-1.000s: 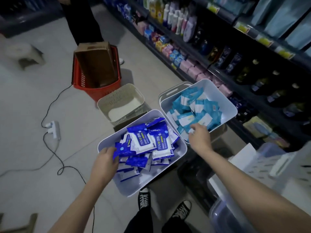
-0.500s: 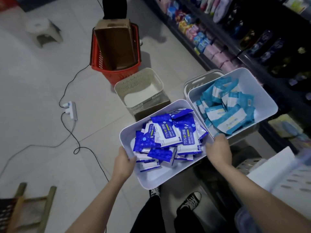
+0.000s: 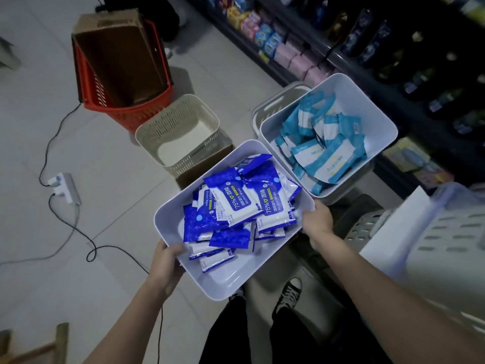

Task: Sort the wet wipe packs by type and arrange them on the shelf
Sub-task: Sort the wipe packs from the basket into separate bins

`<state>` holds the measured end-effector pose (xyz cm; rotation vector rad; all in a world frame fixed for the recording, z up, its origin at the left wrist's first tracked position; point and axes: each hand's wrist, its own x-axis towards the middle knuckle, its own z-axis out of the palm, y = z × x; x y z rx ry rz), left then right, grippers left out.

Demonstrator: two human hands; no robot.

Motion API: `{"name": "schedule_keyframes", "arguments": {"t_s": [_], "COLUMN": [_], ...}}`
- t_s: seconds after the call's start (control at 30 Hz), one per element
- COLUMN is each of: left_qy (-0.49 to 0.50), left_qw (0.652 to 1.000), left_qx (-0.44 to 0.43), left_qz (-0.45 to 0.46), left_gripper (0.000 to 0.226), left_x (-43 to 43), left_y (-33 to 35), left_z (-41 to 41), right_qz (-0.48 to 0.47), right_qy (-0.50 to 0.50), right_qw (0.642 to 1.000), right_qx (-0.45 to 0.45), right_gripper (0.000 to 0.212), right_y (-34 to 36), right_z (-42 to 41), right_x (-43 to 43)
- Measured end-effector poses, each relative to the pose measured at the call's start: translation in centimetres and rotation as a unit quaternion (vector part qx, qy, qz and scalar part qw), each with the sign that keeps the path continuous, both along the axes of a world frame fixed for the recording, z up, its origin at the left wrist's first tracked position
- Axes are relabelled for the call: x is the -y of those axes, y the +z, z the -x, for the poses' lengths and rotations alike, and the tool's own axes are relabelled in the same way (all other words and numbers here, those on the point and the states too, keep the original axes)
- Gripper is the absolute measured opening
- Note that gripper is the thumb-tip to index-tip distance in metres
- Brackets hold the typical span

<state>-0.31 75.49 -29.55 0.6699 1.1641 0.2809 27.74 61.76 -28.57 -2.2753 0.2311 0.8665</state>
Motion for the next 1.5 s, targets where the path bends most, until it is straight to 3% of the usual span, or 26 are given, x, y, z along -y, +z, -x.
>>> {"name": "schedule_keyframes", "arguments": {"t_s": [0.13,0.23,0.33,0.43,0.67,0.93,1.2,1.33,1.5], "left_qy": [-0.013,-0.02,-0.041,-0.041,-0.027,-0.082,-0.182,-0.242,-0.313], "left_qw": [1.0,0.999,0.998,0.997,0.993,0.981,0.952,0.944,0.916], "left_qx": [-0.011,-0.031,-0.041,-0.046,-0.046,-0.006,0.058,0.081,0.119], "left_qz": [0.002,-0.008,-0.025,-0.045,-0.108,-0.173,-0.237,-0.208,-0.221], "left_gripper": [0.05,0.045,0.058,0.062,0.056,0.038,0.058,0.044,0.056], "left_x": [-0.2,-0.8,-0.9,-0.3,2.0,3.8,2.8,3.2,5.5], "left_y": [-0.2,0.5,1.9,3.7,10.6,18.5,24.9,28.2,31.8], "left_z": [0.8,1.5,2.6,3.6,5.2,5.3,4.8,4.6,3.1], "right_qz": [-0.034,-0.017,-0.006,-0.009,-0.015,0.004,0.018,-0.022,-0.005], "right_qy": [0.007,0.037,0.062,0.085,0.14,0.159,0.061,-0.031,-0.121], "right_qw": [0.999,0.999,0.998,0.996,0.986,0.969,0.959,0.955,0.94], "right_qx": [-0.034,-0.016,-0.009,0.011,0.091,0.188,0.275,0.294,0.319], "right_gripper": [0.028,0.02,0.027,0.019,0.013,0.012,0.03,0.021,0.023], "right_y": [0.3,0.3,0.8,1.8,8.5,16.7,23.5,26.1,30.3], "right_z": [-0.3,0.5,1.7,2.7,5.0,7.9,12.4,14.9,18.5], "right_x": [-0.1,0.5,1.1,1.9,4.2,9.5,14.1,17.1,22.5]}}
